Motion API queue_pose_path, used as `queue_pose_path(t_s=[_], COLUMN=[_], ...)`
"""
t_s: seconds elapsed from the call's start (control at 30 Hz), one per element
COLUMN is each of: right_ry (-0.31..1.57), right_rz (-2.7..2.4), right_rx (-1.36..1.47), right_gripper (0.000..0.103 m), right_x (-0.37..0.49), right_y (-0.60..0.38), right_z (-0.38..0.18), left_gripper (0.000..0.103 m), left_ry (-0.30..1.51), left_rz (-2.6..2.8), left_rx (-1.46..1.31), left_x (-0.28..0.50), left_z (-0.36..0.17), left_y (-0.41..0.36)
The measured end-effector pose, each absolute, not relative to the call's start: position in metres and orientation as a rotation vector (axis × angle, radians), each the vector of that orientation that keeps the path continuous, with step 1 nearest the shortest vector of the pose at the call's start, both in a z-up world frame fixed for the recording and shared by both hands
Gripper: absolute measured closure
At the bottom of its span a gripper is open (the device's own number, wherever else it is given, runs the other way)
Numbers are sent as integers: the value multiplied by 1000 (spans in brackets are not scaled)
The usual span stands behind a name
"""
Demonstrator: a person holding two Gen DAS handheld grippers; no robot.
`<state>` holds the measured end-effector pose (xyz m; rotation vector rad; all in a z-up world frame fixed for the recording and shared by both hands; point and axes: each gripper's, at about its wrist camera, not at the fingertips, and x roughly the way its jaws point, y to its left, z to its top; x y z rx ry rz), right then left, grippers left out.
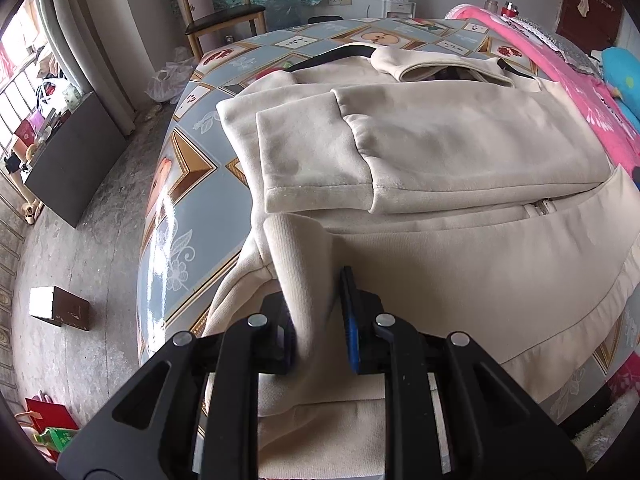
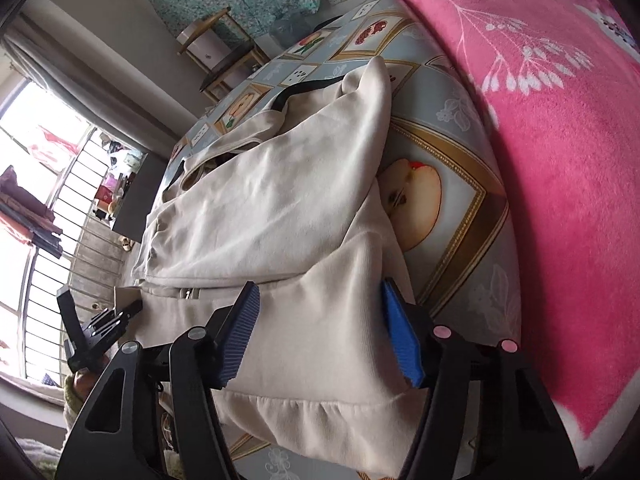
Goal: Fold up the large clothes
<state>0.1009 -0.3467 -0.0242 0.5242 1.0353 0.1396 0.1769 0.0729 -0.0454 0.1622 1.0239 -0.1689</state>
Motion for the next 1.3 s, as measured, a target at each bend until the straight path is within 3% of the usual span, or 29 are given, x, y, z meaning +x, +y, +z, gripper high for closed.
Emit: queue_pose_path(t_s=[0.7,0.77,1.03,1.2,1.27,1.3], right_ry=[1109,1123,1163,1155,1135,1124], right_rz=[321,322,241,144,108,93], right_rx=[672,628,461,315,258,226], right_gripper=[48,55,62,77,90,90], right_x=[98,93,115,113,107,104], right_y=[-370,-367,-346,-333,-327,-323], right_z=[-43,-39,-41,-37,-30,-26], left_gripper=[85,85,85,85,85,85], left_ry=[1027,1026,1032,1039,1037,1036], left_rz=[-177,-178,-171,-154,-146,-143], left_rx=[141,145,143,159,173,178], left_x=[179,178,179,180,180,179], left_z=[-46,-46,-46,-45,-45,-45], left_y=[76,76,75,72,70,70])
